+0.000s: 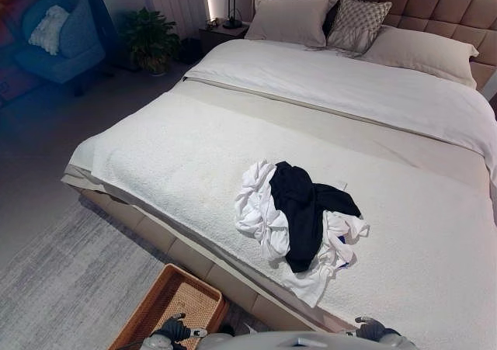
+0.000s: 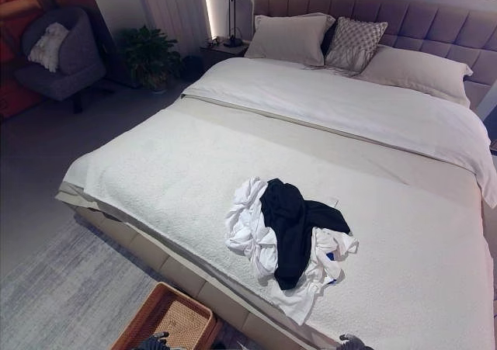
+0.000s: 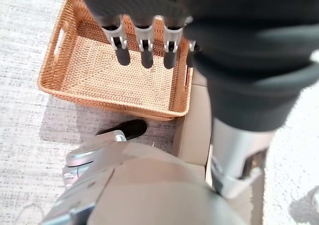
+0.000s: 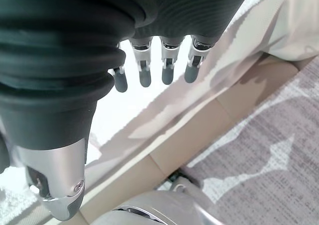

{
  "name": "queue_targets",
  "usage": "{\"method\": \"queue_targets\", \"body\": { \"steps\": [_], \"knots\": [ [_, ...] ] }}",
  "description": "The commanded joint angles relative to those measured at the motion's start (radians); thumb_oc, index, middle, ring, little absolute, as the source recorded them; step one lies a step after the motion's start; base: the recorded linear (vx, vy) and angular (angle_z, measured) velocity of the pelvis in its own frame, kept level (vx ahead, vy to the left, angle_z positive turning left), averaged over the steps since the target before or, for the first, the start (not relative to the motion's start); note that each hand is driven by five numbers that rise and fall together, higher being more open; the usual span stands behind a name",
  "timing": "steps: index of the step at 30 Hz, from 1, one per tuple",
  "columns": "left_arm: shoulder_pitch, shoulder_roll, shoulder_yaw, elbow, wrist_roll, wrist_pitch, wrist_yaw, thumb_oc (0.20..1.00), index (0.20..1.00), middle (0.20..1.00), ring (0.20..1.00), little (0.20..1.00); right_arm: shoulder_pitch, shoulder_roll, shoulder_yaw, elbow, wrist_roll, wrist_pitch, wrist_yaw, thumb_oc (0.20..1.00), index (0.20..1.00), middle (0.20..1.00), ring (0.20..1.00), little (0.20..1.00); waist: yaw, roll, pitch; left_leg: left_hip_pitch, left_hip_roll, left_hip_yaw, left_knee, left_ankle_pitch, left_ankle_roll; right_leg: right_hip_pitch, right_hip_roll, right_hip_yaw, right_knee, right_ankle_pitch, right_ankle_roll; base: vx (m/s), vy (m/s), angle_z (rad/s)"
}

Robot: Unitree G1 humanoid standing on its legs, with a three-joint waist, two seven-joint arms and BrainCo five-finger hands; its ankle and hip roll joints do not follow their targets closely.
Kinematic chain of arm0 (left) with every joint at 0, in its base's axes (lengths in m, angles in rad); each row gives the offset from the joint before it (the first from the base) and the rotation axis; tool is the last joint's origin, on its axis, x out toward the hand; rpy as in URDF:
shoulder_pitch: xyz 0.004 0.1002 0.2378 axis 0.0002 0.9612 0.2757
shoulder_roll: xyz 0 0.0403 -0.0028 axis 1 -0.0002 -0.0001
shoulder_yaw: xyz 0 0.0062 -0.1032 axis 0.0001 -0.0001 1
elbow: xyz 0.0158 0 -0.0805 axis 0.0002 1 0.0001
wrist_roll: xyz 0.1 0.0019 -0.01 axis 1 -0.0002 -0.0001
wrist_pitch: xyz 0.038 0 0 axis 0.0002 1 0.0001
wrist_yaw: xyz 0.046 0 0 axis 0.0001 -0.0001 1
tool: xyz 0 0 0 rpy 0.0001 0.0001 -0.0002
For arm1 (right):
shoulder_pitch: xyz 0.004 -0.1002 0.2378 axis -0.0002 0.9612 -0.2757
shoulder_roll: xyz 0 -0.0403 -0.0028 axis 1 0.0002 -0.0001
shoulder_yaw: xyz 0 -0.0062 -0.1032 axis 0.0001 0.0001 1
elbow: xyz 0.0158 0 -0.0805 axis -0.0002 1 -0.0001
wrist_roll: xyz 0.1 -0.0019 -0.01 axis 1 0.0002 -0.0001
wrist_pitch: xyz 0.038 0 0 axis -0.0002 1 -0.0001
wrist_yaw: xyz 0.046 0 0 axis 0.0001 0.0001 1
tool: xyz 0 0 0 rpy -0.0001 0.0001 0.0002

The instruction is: Pick up clothes into the bucket

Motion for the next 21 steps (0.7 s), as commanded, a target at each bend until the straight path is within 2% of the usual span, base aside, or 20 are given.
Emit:
{"method": "queue_targets", "body": {
  "steps": [1,21],
  "knots": [
    [-0.036,0.021,0.005,0.047,-0.009,0.003,-0.010,1.000,1.000,1.000,1.000,1.000,-0.059,0.018,0.042,0.010,-0.002,-0.003,-0.002,1.000,1.000,1.000,1.000,1.000,-0.002,-0.077,-0.009,0.007,-0.079,-0.015,-0.022,-0.018,0.037,-0.019,-0.042,0.107,0.003,0.055,0.047,0.00,0.000,0.00],
    [-0.032,0.011,-0.003,0.047,0.007,0.004,0.006,1.000,1.000,1.000,1.000,1.000,-0.052,0.023,0.047,0.015,-0.008,-0.003,-0.007,1.000,1.000,1.000,1.000,1.000,0.002,-0.079,-0.007,0.017,-0.078,-0.009,-0.022,-0.024,0.038,-0.013,-0.038,0.111,0.003,0.050,0.046,0.00,0.000,0.00]
  ]
}}
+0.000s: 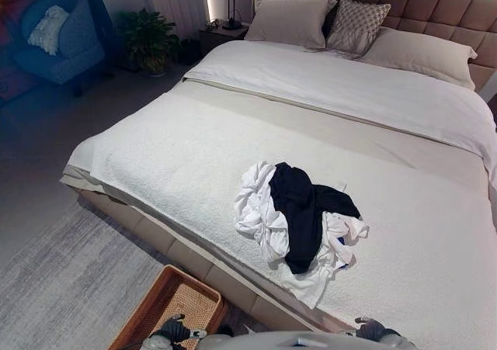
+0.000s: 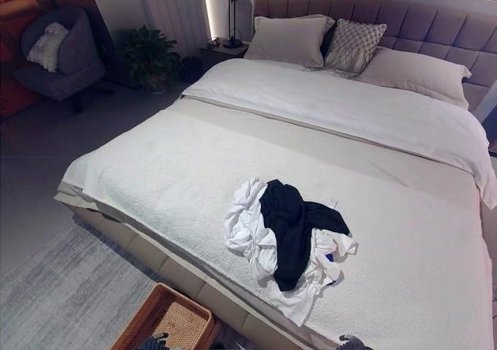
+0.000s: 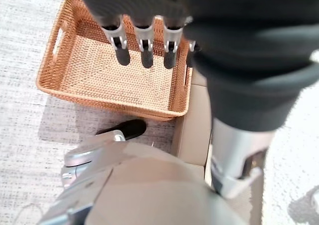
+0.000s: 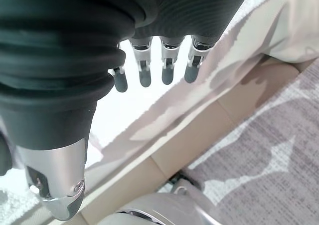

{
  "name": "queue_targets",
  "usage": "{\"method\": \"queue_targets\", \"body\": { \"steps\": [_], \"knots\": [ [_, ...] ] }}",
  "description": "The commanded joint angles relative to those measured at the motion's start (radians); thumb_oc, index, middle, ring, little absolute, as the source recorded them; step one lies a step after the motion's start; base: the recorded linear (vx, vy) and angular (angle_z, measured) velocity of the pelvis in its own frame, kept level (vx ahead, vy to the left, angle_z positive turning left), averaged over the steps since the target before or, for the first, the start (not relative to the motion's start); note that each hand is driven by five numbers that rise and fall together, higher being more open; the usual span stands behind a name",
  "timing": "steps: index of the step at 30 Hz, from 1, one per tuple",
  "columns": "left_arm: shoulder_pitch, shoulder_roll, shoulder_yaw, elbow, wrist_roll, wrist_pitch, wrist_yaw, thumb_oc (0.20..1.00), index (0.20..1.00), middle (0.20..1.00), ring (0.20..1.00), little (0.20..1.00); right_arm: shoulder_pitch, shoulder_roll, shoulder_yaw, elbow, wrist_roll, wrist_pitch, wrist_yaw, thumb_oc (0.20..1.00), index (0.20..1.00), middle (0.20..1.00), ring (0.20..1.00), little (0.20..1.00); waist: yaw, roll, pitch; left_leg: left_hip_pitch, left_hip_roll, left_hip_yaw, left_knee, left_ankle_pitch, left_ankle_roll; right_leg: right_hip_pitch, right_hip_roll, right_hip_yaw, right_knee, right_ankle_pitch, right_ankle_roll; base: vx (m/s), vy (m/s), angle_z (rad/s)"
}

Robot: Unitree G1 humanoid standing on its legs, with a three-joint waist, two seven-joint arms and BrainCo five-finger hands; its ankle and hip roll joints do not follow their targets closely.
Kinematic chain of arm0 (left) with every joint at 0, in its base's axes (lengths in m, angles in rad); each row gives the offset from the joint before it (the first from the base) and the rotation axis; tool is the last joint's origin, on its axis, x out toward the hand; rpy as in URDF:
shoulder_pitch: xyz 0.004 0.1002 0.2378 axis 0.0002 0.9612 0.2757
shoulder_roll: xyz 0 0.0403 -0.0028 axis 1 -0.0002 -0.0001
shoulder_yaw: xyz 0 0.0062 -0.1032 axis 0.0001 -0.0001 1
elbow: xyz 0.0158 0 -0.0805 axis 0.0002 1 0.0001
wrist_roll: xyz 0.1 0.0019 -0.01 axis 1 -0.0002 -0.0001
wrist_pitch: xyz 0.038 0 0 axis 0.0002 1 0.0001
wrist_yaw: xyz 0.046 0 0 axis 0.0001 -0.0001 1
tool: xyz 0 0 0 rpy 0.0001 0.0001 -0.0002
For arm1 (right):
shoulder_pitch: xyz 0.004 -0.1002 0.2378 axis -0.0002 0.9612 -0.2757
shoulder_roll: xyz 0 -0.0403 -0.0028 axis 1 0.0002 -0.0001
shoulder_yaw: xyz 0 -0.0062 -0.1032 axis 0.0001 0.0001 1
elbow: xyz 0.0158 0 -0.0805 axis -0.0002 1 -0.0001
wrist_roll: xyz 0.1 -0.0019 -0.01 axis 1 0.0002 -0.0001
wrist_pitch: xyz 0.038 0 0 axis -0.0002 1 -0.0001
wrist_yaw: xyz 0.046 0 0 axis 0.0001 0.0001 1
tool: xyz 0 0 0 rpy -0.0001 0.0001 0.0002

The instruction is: Pick up clothes into the bucket

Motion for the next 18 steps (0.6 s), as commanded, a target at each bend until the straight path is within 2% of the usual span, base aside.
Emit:
{"method": "queue_targets", "body": {
  "steps": [1,18],
  "knots": [
    [-0.039,0.011,-0.003,0.046,0.007,0.003,0.004,1.000,1.000,1.000,1.000,1.000,-0.054,0.023,0.045,0.015,-0.005,-0.003,-0.007,1.000,1.000,1.000,1.000,1.000,0.002,-0.071,0.009,0.017,-0.078,-0.010,-0.019,-0.025,0.038,-0.012,-0.038,0.112,0.003,0.051,0.047,0.00,0.000,0.00],
    [-0.042,0.018,-0.008,0.040,0.003,0.002,0.010,1.000,1.000,1.000,1.000,1.000,-0.078,0.007,0.017,-0.017,0.046,-0.008,-0.029,1.000,1.000,1.000,1.000,1.000,0.000,-0.071,0.027,0.001,-0.078,-0.010,-0.019,-0.023,0.039,-0.023,-0.040,0.100,0.003,0.052,0.050,0.00,0.000,0.00]
  ]
}}
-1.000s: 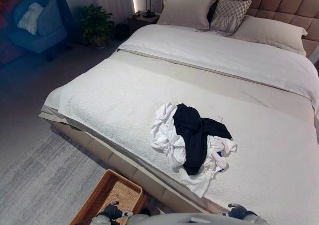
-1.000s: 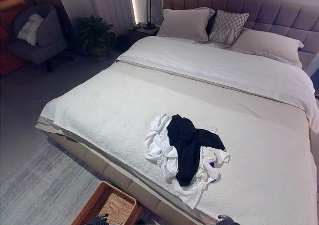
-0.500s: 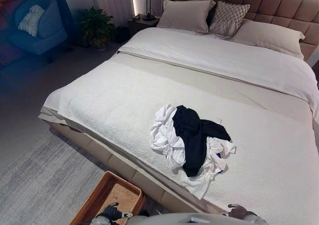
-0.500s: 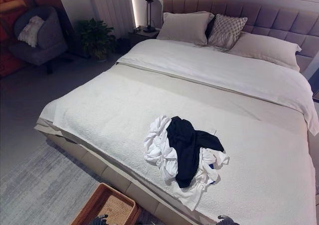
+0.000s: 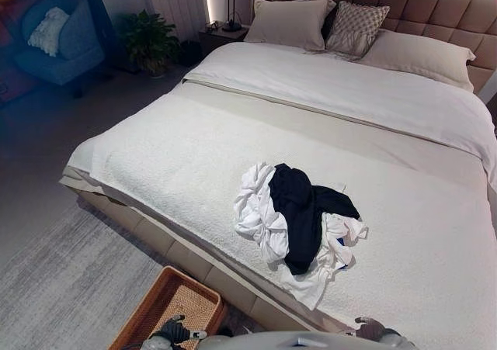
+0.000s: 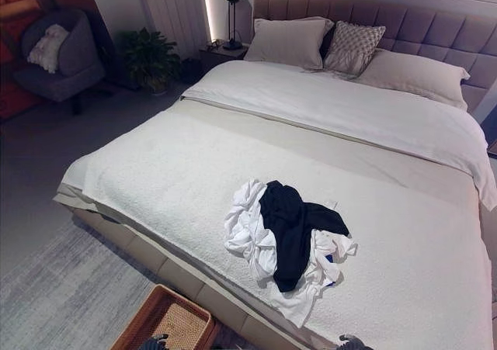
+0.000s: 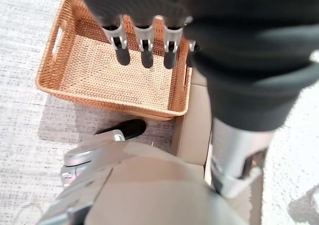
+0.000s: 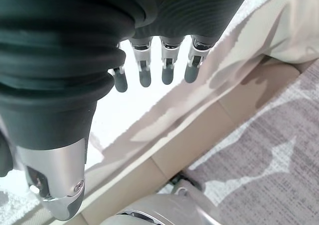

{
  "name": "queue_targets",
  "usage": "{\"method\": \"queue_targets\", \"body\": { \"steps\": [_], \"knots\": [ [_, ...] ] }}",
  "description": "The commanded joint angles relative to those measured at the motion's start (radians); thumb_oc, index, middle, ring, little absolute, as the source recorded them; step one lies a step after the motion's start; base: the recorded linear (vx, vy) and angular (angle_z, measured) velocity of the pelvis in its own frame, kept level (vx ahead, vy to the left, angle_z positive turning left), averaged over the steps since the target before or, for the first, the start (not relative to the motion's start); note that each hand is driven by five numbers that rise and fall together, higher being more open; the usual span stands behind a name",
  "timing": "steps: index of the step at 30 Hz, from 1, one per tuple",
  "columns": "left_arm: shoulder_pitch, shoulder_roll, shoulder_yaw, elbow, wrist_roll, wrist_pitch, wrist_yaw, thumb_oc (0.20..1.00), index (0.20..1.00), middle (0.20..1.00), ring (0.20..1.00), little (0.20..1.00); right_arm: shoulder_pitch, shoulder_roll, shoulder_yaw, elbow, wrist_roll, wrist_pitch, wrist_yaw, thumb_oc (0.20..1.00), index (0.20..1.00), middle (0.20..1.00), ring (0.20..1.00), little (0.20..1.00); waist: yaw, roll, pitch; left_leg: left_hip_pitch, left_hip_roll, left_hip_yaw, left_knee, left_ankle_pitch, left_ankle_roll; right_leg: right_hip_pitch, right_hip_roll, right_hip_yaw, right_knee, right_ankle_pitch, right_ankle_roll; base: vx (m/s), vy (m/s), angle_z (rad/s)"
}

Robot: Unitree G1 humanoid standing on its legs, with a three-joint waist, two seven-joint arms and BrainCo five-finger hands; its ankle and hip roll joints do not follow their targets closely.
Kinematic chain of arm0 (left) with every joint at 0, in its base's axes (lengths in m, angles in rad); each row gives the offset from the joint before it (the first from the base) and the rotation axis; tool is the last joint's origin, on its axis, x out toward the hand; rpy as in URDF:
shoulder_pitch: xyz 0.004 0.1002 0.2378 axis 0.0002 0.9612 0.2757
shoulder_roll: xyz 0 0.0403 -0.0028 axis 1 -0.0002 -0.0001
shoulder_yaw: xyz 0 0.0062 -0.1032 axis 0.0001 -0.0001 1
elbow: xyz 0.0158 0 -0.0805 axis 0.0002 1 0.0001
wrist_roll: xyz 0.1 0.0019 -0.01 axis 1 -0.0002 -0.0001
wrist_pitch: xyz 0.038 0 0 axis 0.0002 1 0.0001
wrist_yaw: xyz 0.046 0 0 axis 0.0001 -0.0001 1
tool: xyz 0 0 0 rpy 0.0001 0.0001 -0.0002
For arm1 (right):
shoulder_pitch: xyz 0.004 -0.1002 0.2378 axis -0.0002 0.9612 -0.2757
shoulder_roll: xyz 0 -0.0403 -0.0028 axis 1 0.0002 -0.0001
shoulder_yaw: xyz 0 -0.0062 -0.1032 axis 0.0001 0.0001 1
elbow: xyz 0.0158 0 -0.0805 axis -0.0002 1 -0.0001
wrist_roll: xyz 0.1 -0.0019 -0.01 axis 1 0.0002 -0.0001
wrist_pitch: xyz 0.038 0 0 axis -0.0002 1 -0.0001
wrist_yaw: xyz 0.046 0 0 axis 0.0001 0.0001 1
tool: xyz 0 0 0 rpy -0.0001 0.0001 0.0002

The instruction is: Pick up clothes into the bucket

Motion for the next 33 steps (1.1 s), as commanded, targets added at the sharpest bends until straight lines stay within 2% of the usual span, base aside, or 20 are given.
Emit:
{"method": "queue_targets", "body": {
  "steps": [1,5,12,17,26,33],
  "knots": [
    [-0.042,0.021,-0.007,0.037,0.000,0.000,0.010,1.000,1.000,1.000,1.000,1.000,-0.083,0.004,0.012,-0.029,0.058,-0.013,-0.033,1.000,1.000,1.000,1.000,1.000,0.000,-0.073,0.030,0.001,-0.079,-0.011,-0.014,-0.021,0.039,-0.020,-0.041,0.100,0.003,0.054,0.051,0.00,0.000,0.00],
    [-0.043,0.033,-0.005,0.016,-0.001,-0.005,0.026,1.000,1.000,1.000,1.000,1.000,-0.108,-0.037,-0.007,-0.193,0.099,-0.038,-0.067,1.000,1.000,1.000,1.000,1.000,0.000,-0.071,0.049,-0.020,-0.079,-0.009,-0.014,-0.013,0.039,-0.040,-0.043,0.096,0.003,0.060,0.053,0.00,0.000,0.00],
    [-0.049,0.025,-0.019,-0.011,0.007,-0.001,0.089,1.000,1.000,1.000,1.000,1.000,-0.122,-0.093,-0.027,-0.558,0.032,-0.052,-0.171,1.000,1.000,1.000,1.000,1.000,-0.003,-0.065,0.091,-0.065,-0.081,-0.010,-0.014,0.003,0.040,-0.085,-0.047,0.089,0.005,0.072,0.060,-0.04,0.023,0.00],
    [-0.075,0.020,-0.057,-0.058,0.002,-0.005,0.134,1.000,1.000,1.000,1.000,1.000,-0.184,-0.111,-0.012,-0.666,0.012,-0.058,-0.232,1.000,1.000,1.000,1.000,1.000,0.007,-0.060,0.141,-0.109,-0.087,-0.021,-0.014,0.019,0.044,-0.122,-0.055,0.078,0.011,0.081,0.064,-0.05,0.022,0.02],
    [-0.114,0.024,-0.126,-0.118,-0.012,-0.016,0.182,1.000,1.000,1.000,1.000,1.000,-0.366,-0.154,0.003,-0.619,0.011,-0.059,-0.352,1.000,1.000,1.000,1.000,1.000,0.036,-0.048,0.209,-0.190,-0.107,-0.048,-0.013,0.052,0.049,-0.195,-0.071,0.059,0.024,0.097,0.067,-0.04,0.022,0.08],
    [-0.127,0.025,-0.164,-0.158,-0.055,-0.023,0.215,1.000,1.000,1.000,1.000,1.000,-0.533,-0.184,0.040,-0.476,0.013,-0.039,-0.444,1.000,1.000,1.000,1.000,1.000,0.071,-0.036,0.260,-0.265,-0.122,-0.068,0.004,0.068,0.053,-0.252,-0.079,0.053,0.023,0.114,0.068,-0.02,0.015,0.12]
  ]
}}
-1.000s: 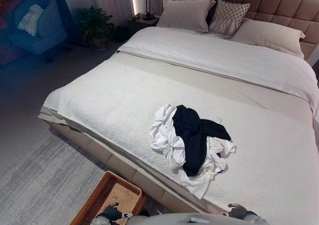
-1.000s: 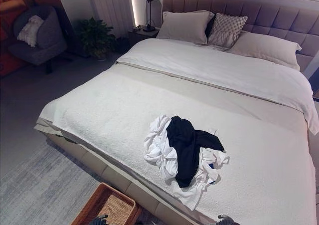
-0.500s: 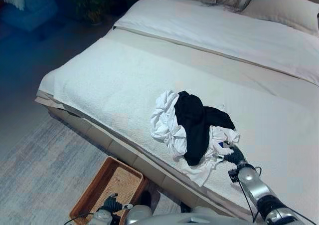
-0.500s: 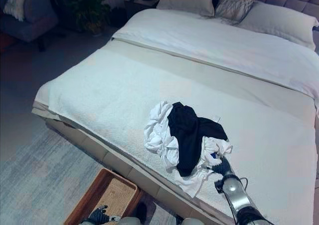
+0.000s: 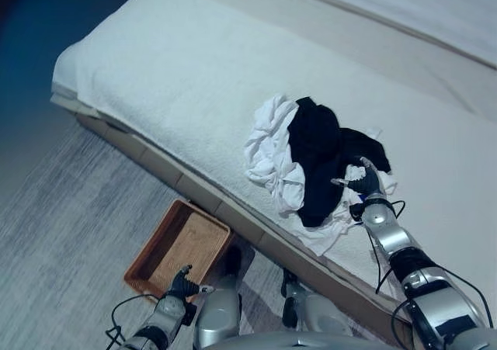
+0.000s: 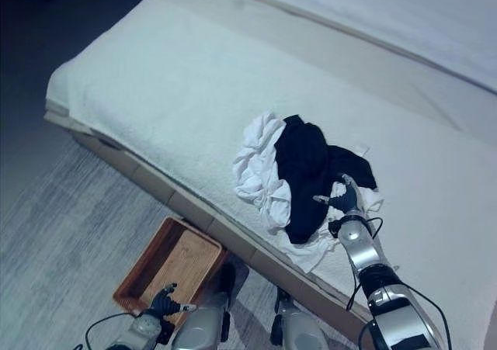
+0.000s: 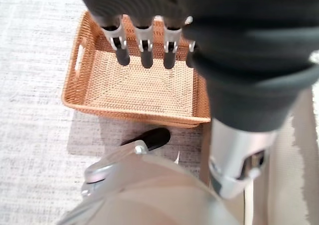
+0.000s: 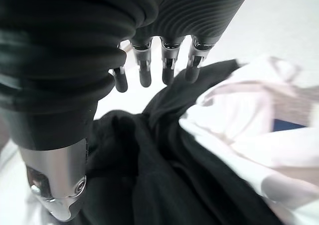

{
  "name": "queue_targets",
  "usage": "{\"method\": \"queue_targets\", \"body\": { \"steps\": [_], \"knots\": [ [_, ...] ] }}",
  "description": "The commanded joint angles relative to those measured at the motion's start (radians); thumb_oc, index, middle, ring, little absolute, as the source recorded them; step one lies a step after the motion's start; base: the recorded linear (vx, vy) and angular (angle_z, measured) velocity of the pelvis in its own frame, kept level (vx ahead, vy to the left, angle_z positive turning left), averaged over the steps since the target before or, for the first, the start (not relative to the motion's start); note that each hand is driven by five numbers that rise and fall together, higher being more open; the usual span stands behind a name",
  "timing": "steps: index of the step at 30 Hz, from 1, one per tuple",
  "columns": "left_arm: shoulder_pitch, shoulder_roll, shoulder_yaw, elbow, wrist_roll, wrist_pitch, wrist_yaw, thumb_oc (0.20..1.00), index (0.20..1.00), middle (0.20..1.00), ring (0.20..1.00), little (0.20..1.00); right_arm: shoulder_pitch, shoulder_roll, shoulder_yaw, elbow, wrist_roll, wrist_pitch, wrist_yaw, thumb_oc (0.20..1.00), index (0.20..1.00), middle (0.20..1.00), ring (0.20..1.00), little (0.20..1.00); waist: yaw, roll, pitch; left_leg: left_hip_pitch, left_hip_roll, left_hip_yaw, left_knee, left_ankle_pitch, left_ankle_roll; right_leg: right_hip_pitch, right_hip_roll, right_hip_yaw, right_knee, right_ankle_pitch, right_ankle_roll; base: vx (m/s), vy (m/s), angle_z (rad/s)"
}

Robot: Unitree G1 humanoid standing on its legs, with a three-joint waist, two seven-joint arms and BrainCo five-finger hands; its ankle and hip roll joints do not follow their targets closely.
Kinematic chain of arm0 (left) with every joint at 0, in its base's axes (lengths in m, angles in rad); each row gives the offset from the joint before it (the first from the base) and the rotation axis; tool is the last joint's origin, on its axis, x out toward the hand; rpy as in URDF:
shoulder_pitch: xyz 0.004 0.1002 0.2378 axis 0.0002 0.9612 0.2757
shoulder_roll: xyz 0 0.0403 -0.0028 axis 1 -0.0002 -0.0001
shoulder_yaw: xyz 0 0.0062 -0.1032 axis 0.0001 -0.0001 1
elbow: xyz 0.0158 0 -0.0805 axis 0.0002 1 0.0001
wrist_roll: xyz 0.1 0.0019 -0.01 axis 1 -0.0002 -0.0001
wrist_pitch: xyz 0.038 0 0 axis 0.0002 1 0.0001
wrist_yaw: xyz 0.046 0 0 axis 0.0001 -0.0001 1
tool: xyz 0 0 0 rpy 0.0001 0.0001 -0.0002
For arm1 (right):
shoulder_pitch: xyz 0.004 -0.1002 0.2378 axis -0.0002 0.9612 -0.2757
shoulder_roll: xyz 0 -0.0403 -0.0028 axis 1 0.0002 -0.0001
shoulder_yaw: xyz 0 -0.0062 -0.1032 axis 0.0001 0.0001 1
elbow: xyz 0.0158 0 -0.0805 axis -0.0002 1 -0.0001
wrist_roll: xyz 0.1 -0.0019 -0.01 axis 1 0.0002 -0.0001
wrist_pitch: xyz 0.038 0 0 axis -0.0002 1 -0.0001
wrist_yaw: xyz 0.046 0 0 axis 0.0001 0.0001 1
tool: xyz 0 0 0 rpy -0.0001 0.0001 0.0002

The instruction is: Pick up clothes into the bucket

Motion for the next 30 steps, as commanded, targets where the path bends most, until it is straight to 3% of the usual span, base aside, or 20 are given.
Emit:
{"method": "queue_targets", "body": {
  "steps": [1,12,18,19,21,30],
  "knots": [
    [-0.035,0.012,-0.047,0.040,-0.049,-0.007,0.033,1.000,1.000,1.000,1.000,1.000,-0.089,-0.031,0.055,0.039,-0.012,-0.014,-0.065,1.000,1.000,1.000,1.000,1.000,0.020,-0.058,0.010,-0.028,-0.093,-0.017,-0.009,0.016,0.075,-0.038,-0.055,0.106,0.022,0.070,0.059,-0.02,0.008,0.18],
    [-0.071,0.001,-0.094,0.018,-0.106,-0.007,0.065,1.000,1.000,1.000,1.000,1.000,-0.360,-0.057,0.130,0.285,0.048,-0.002,-0.106,1.000,1.000,1.000,1.000,1.000,0.059,-0.063,0.081,-0.116,-0.094,-0.042,0.002,0.042,0.071,-0.113,-0.052,0.103,0.014,0.093,0.056,-0.02,-0.001,0.07],
    [-0.130,-0.002,-0.141,-0.046,-0.166,-0.025,0.075,1.000,1.000,1.000,1.000,1.000,-0.521,-0.095,0.157,0.437,0.098,0.005,-0.101,1.000,1.000,1.000,1.000,1.000,0.079,-0.050,0.114,-0.164,-0.097,-0.067,-0.020,0.070,0.059,-0.158,-0.055,0.086,0.007,0.107,0.062,-0.02,-0.007,0.14],
    [-0.138,-0.004,-0.146,-0.058,-0.172,-0.027,0.076,1.000,1.000,1.000,1.000,1.000,-0.531,-0.107,0.158,0.458,0.100,0.008,-0.095,0.401,0.401,0.401,0.401,0.401,0.081,-0.047,0.116,-0.169,-0.098,-0.070,-0.021,0.072,0.059,-0.162,-0.056,0.084,0.007,0.109,0.062,-0.02,-0.009,0.13],
    [-0.154,-0.005,-0.156,-0.071,-0.180,-0.028,0.078,1.000,1.000,1.000,1.000,1.000,-0.558,-0.117,0.163,0.483,0.106,0.014,-0.089,0.200,0.200,0.200,0.200,0.200,0.086,-0.043,0.120,-0.179,-0.100,-0.078,-0.026,0.078,0.056,-0.171,-0.056,0.080,0.005,0.112,0.064,-0.01,-0.012,0.08],
    [-0.175,-0.003,-0.137,-0.058,-0.178,-0.029,0.084,1.000,1.000,1.000,1.000,1.000,-0.545,-0.150,0.157,0.341,0.124,-0.019,-0.111,0.200,0.200,0.200,0.200,0.200,0.057,-0.066,0.116,-0.172,-0.101,-0.079,-0.031,0.076,0.049,-0.167,-0.058,0.078,0.003,0.114,0.070,0.01,0.010,0.08]
  ]
}}
